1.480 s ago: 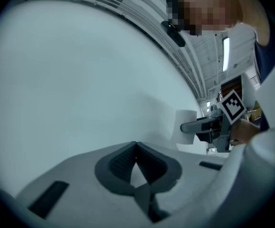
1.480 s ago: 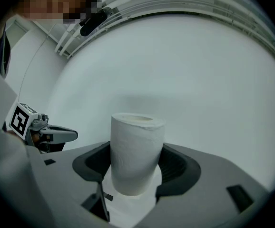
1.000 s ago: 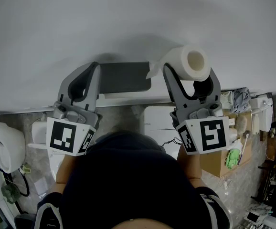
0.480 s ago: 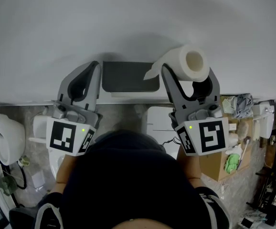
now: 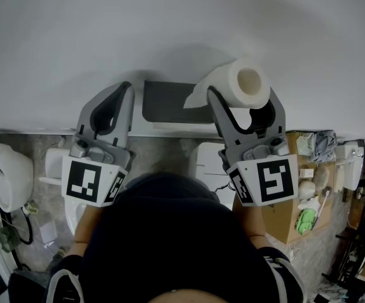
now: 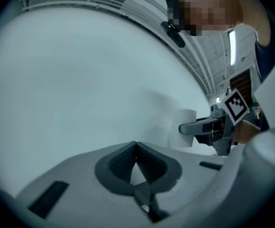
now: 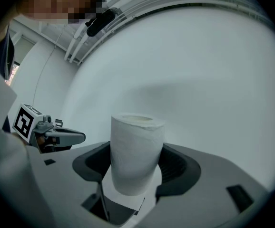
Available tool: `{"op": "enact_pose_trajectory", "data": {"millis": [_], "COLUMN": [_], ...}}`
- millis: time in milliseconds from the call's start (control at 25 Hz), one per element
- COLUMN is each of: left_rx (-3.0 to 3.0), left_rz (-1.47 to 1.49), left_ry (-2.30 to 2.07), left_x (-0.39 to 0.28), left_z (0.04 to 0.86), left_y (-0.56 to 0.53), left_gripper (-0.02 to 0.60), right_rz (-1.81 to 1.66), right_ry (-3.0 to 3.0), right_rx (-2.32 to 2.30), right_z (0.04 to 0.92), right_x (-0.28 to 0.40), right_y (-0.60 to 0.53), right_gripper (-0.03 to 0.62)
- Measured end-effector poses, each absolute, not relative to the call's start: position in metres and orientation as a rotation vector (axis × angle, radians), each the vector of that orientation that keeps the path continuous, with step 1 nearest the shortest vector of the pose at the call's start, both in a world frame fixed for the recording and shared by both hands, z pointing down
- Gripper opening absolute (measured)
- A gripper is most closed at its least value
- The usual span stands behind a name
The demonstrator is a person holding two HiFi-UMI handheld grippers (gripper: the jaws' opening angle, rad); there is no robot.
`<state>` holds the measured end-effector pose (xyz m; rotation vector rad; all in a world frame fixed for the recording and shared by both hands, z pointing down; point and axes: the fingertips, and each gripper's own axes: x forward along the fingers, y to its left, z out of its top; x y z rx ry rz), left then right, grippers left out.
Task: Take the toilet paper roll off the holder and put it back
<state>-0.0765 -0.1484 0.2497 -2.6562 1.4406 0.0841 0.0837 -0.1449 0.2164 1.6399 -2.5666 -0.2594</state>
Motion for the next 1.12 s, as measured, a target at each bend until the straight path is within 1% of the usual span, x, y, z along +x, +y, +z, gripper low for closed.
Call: {"op": "enact_pose_trajectory", "data": {"millis": [200, 360, 800, 1120], "left_rx": [-2.648, -2.64, -2.632, -2.628], "left_rz": [0.075, 0.074, 0.062, 0.062], "left_ry": [1.461, 1.482, 1.505, 1.505], "left_x": [-0.076, -0.09, -0.1, -0.097], "left_z": [0.254, 0.254, 0.254, 0.254], "left_y": [-0.148, -0.148, -0.151, -0.154], "left_gripper": [0.002, 0.002, 0.002, 0.002], "right_rz": [-0.28, -0.276, -0.255, -0.246], "right_ry": [-2.556, -2.568, -2.604, -2.623], "right_rx": [1.601, 1.568, 1.487, 1.445], "right_z": [0.224, 0.225, 0.233, 0.241], "right_x": [0.081, 0.064, 0.039, 0.031], "right_y": [-0.149, -0.151, -0.158, -0.162], "right_gripper": [0.309, 0.31, 0.31, 0.31]}}
